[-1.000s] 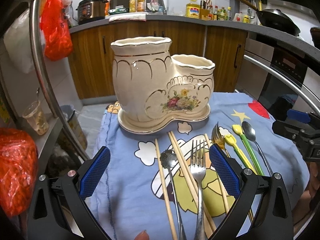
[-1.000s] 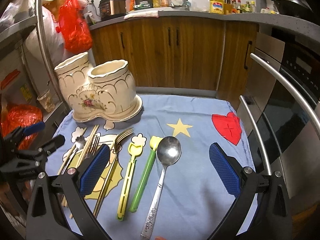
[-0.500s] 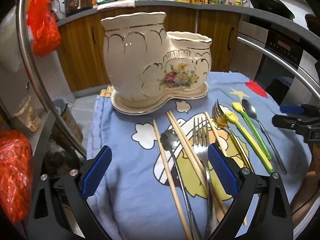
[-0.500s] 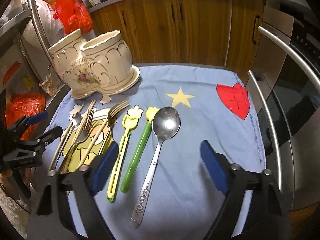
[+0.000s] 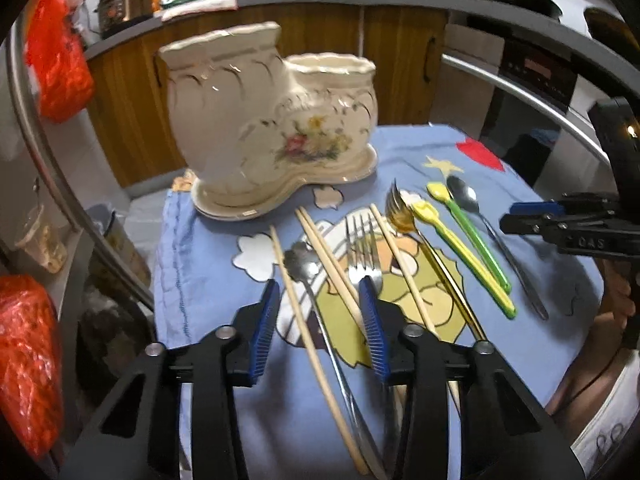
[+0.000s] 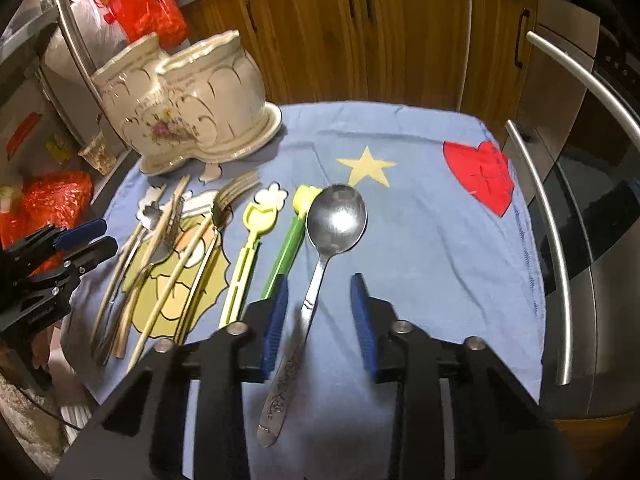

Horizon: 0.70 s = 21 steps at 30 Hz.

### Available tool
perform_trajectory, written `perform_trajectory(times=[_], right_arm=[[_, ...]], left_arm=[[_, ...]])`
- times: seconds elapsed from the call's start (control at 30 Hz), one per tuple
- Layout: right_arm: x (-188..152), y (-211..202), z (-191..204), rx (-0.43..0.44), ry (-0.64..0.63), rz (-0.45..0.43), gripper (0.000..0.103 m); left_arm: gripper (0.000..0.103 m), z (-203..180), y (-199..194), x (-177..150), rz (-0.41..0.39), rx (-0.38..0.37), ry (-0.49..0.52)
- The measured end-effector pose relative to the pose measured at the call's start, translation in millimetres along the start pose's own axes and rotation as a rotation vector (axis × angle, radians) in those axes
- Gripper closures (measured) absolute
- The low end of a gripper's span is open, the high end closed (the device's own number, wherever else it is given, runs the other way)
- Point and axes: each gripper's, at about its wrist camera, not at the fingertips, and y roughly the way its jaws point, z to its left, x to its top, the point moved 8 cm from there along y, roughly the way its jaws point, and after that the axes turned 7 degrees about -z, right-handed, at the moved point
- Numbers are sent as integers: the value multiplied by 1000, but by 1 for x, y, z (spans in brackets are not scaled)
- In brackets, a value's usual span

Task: Organize utensils
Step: 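Grasp the flower-handled silver spoon with the left tool while the right tool grasps the large silver spoon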

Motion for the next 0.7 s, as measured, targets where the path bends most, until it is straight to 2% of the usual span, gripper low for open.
perform_trajectory(times=[0.07, 0.23, 0.5, 0.7], right_arm=[[0, 4, 3, 1, -1, 6, 85], [-1, 8, 6, 3, -15, 20, 85], [0, 17, 6, -3, -10, 38, 85], [0, 25, 6, -18, -19, 49, 85]], left_arm=[[76, 0, 6, -2, 23, -1, -1], [86, 2, 13, -5, 45, -6, -6], [86, -1, 27, -11, 83, -2, 6], [86, -4, 33, -9, 73, 28, 24]])
